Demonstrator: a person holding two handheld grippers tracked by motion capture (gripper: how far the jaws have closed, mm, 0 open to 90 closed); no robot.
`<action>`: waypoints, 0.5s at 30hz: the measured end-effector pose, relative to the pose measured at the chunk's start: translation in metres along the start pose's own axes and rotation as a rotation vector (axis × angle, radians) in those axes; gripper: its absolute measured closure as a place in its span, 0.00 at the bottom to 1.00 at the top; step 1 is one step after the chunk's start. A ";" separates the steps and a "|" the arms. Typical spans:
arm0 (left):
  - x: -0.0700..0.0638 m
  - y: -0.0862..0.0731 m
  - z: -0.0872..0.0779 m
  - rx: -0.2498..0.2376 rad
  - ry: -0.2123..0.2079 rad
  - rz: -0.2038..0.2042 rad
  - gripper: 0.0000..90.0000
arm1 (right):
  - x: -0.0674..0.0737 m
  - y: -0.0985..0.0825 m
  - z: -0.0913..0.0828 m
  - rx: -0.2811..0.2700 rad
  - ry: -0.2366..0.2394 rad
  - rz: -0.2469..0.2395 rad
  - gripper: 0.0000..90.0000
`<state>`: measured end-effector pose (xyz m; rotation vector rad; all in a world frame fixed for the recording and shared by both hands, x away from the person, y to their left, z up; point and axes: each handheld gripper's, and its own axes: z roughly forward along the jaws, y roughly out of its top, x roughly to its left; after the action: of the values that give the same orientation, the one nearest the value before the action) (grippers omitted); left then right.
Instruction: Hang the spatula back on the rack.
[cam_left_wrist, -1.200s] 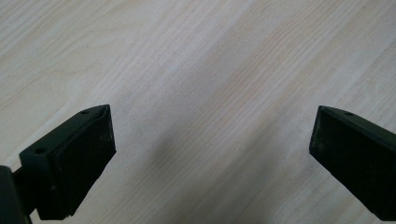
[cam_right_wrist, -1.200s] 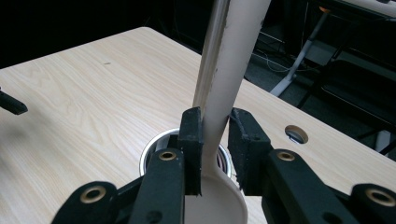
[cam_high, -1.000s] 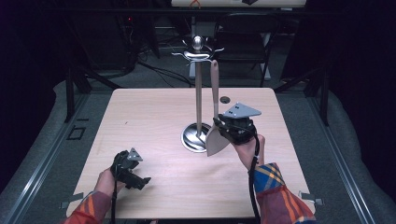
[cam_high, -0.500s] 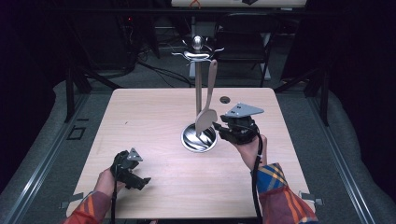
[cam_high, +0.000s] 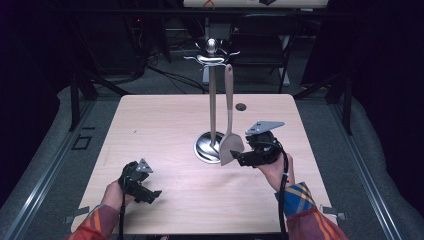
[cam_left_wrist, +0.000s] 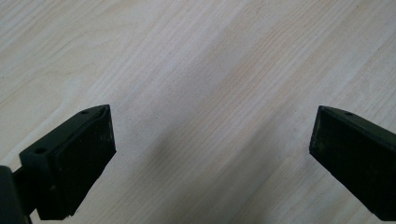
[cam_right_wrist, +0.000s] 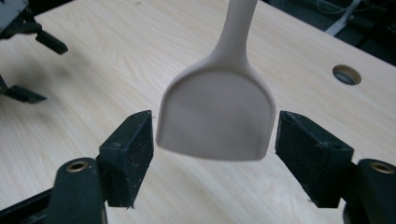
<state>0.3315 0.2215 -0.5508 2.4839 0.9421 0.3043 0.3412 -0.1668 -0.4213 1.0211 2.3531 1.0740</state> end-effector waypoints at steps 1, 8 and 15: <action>0.000 0.000 0.000 0.000 -0.001 0.000 0.00 | 0.001 -0.002 -0.001 0.015 0.001 -0.001 0.29; 0.000 0.000 0.000 0.000 -0.005 0.001 0.00 | 0.007 -0.026 0.001 0.121 0.017 -0.020 0.20; -0.001 0.001 0.000 -0.004 -0.006 -0.001 0.00 | 0.005 -0.044 0.004 0.190 0.043 -0.004 0.16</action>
<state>0.3311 0.2204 -0.5502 2.4793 0.9393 0.2985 0.3200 -0.1805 -0.4574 1.0669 2.5299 0.8918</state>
